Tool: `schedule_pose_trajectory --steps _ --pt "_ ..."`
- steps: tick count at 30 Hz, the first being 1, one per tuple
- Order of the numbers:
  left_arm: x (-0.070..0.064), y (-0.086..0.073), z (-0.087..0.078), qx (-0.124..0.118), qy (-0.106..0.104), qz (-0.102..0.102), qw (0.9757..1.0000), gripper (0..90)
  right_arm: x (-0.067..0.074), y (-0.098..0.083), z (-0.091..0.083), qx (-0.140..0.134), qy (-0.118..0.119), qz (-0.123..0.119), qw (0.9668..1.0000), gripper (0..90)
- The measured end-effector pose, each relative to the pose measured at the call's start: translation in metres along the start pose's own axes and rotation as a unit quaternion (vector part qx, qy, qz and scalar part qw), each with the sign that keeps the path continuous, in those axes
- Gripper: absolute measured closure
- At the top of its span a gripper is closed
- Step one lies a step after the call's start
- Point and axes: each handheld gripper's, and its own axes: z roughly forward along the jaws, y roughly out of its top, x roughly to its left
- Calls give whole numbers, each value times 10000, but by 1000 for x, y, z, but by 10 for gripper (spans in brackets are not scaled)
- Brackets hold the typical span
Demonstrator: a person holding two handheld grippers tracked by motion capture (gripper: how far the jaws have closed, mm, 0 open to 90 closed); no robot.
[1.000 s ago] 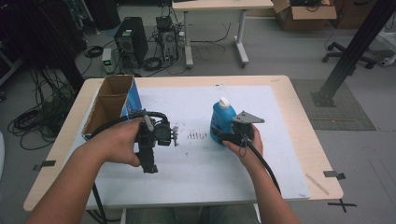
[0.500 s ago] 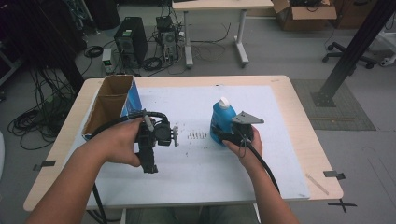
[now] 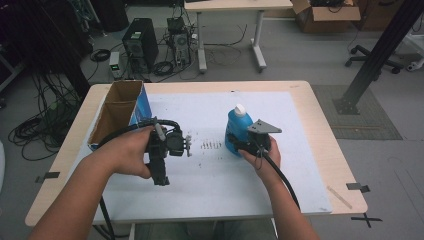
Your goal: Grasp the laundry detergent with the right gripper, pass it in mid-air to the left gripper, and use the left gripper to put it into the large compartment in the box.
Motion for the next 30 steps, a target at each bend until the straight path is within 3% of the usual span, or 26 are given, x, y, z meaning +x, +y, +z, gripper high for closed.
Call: schedule_pose_trajectory --steps 13,17,20,24,30 --pt "-1 1 -1 -4 3 -3 10000 2 -1 1 0 -35 55 -55 10000 456" --pt "-1 1 -1 3 0 -4 10000 2 -4 2 -1 -3 115 47 9999 462" --pt "0 2 -3 29 11 -8 10000 2 -5 5 -5 9 170 -91 9998 464" --pt "-1 4 -5 6 28 -10 10000 2 -8 13 -14 -80 300 -101 9995 465" --pt "-1 6 -10 6 51 13 10000 2 -10 31 -34 -31 553 -414 9976 465"
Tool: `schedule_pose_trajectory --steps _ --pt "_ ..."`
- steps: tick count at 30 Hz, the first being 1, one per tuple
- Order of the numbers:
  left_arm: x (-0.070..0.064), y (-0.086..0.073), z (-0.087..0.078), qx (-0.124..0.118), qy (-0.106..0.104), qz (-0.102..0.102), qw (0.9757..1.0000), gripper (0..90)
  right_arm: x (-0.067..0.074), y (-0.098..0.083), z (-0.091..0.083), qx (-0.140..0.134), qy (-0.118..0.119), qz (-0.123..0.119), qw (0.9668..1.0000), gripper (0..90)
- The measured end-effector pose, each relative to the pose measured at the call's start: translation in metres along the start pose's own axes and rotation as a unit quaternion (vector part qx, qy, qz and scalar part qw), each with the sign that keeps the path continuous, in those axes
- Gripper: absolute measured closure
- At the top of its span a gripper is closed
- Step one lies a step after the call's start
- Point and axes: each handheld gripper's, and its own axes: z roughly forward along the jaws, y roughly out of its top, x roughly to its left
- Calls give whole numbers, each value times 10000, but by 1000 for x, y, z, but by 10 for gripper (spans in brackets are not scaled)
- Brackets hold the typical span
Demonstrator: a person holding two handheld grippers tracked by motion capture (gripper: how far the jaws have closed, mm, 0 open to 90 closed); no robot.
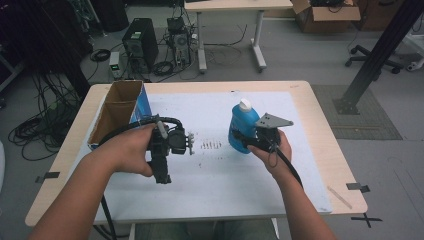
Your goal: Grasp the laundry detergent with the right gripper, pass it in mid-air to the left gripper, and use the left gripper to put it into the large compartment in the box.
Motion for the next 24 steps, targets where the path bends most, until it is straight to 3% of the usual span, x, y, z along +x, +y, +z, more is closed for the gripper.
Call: schedule_pose_trajectory --steps 5,10,15,17,24 --pt "1 2 -3 -6 14 31 10000 2 -2 12 -17 4 335 -151 9993 464" --pt "1 5 -6 -17 14 57 10000 2 -5 19 -33 6 986 -138 9950 463" --pt "1 9 -10 -38 23 94 9999 2 -6 19 -42 152 1255 -353 9913 462" --pt "0 10 -10 -46 26 90 9999 2 -7 19 -44 159 1278 -415 9908 462" --pt "1 20 -14 -16 22 186 9998 2 -3 12 -50 133 1639 -629 9844 460"
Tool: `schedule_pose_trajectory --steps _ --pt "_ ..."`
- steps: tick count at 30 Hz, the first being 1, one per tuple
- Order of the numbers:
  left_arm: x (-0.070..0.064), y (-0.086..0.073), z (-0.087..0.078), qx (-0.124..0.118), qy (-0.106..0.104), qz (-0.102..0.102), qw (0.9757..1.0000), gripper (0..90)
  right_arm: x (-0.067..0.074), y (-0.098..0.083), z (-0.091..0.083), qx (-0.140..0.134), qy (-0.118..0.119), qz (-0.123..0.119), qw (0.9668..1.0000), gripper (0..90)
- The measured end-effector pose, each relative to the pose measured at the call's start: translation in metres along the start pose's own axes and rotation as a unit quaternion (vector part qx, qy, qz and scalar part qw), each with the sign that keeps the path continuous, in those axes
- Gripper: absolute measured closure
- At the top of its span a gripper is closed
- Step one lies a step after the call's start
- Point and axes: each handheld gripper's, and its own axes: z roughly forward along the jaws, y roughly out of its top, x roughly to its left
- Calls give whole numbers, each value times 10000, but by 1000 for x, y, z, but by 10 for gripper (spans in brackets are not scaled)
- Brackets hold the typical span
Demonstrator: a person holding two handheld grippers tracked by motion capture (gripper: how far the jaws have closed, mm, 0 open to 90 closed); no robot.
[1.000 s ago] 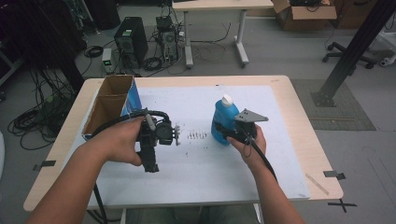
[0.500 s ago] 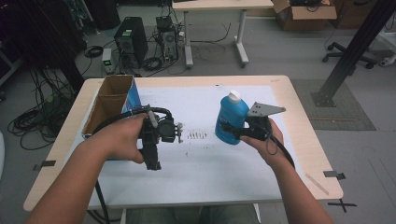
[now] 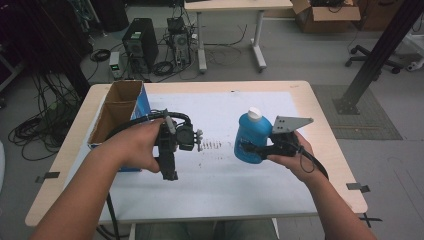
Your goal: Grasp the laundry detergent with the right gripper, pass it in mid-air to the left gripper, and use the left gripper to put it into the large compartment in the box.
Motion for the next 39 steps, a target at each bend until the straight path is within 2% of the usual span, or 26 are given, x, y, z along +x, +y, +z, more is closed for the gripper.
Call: schedule_pose_trajectory --steps 9,15,16,17,21,22,39 --pt "1 6 -4 -49 -7 12 10000 2 10 -3 0 65 418 -194 9989 458" --pt "1 8 -5 -46 -12 9 10000 2 18 -5 5 68 738 -329 9967 458" --pt "2 8 -6 -50 -1 58 10000 2 20 -5 7 66 799 -360 9961 459" --pt "1 8 -6 -68 -7 -6 10000 2 21 -5 8 65 843 -362 9958 458" --pt "1 9 -7 -77 -7 15 10000 2 25 -5 13 64 983 -402 9943 458" --pt "1 9 -8 -69 -16 22 10000 2 28 -5 17 57 1072 -447 9932 458" --pt "3 11 -9 -125 -52 53 9999 2 46 -6 51 16 1325 -665 9890 458"
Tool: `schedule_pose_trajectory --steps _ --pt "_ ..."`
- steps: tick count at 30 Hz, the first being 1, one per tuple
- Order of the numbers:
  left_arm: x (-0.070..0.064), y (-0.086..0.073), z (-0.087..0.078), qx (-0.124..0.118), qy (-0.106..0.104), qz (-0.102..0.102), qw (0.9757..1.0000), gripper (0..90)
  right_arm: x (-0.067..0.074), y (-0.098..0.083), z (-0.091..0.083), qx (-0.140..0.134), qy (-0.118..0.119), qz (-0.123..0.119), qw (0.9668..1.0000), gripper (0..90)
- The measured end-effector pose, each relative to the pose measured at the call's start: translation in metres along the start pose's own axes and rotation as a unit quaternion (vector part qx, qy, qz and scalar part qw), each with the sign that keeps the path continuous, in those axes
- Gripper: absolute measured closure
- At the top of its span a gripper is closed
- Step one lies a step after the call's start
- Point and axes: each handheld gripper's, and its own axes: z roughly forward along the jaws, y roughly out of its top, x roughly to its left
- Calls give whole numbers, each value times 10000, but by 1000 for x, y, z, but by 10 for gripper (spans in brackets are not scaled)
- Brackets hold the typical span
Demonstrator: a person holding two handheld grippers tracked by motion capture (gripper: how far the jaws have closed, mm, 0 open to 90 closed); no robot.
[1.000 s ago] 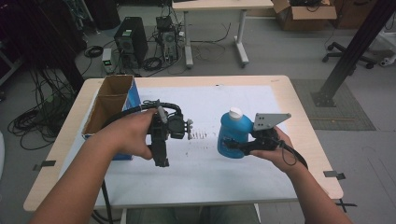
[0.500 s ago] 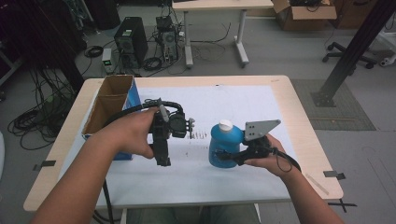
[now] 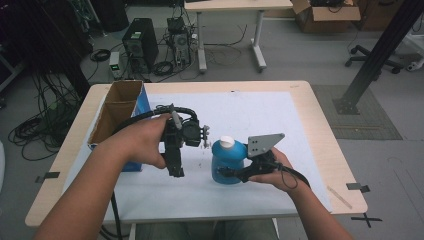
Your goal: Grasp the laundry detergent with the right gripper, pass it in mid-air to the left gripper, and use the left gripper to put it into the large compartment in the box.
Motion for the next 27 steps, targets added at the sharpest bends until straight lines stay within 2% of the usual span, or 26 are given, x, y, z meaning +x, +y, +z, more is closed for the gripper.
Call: schedule_pose_trajectory --steps 8,27 --pt "0 0 0 -13 -12 -4 10000 2 3 -1 16 58 111 -53 9999 457" --pt "0 8 3 17 -52 62 10000 2 4 3 42 0 122 -145 9998 455"
